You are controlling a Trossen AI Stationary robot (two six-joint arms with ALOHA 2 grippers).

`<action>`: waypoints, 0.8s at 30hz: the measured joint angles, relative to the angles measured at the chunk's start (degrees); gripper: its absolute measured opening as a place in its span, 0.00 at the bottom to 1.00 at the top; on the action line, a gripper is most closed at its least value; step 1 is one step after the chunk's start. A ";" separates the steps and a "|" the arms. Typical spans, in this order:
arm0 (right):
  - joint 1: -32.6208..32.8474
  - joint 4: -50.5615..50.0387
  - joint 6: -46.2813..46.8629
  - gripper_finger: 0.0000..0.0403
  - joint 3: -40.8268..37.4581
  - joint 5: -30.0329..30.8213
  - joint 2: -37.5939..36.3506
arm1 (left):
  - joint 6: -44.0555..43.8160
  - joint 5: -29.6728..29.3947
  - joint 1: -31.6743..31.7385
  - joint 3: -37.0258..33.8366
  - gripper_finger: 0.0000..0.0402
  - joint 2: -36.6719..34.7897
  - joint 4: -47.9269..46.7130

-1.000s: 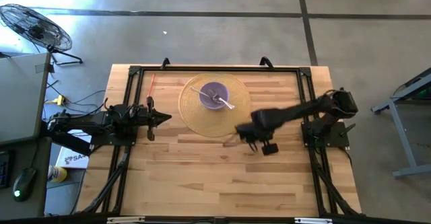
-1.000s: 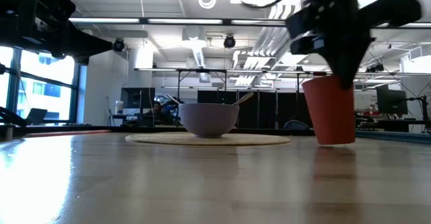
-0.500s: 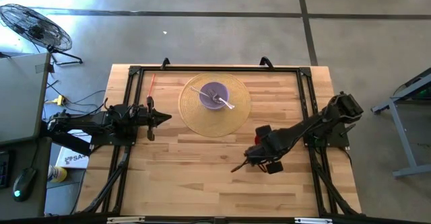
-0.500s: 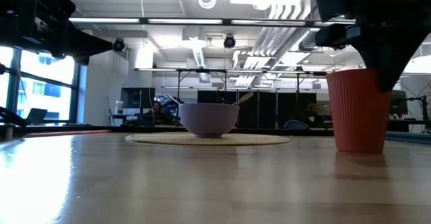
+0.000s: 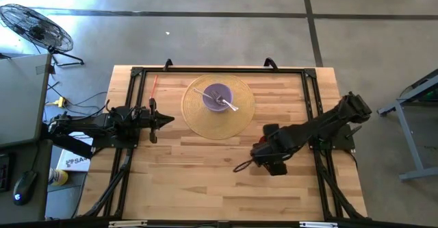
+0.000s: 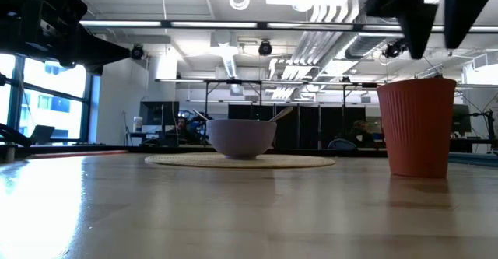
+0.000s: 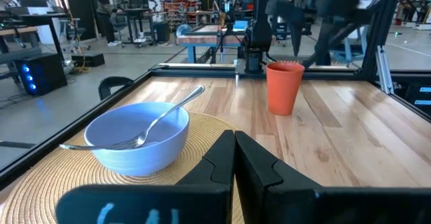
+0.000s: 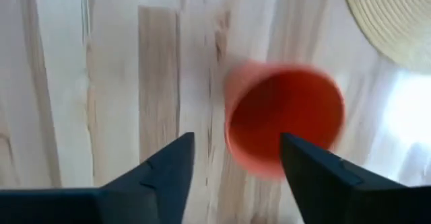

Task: Pick & Place Utensil
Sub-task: Put the orange cup on the yellow placemat to the top right of the purple bowl

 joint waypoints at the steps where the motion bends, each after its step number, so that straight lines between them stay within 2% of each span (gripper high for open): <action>1: 0.62 -0.73 1.72 0.53 -0.32 0.40 -1.21 | 0.01 -0.01 0.02 0.00 0.00 0.01 -0.01; 7: 6.66 0.19 17.45 0.66 -8.42 3.08 -11.97 | 0.00 0.06 -0.01 0.00 0.00 0.00 -0.02; 10: 10.08 6.50 24.17 0.73 -15.40 4.08 -17.60 | 0.00 0.06 0.01 0.00 0.00 0.00 -0.02; 13: 12.36 17.76 27.19 0.79 -23.62 4.20 -21.55 | 0.00 0.06 -0.01 -0.01 0.00 0.01 -0.02; 17: 13.68 29.70 29.89 0.87 -33.27 3.98 -24.04 | 0.01 0.07 0.01 0.00 0.00 -0.01 0.01; 21: 13.66 35.63 34.38 0.94 -39.98 1.26 -24.48 | 0.01 0.08 0.02 -0.01 0.00 0.01 -0.02; 24: 13.71 39.35 36.35 0.96 -43.79 1.64 -24.46 | 0.02 0.08 0.02 0.00 0.00 0.00 -0.02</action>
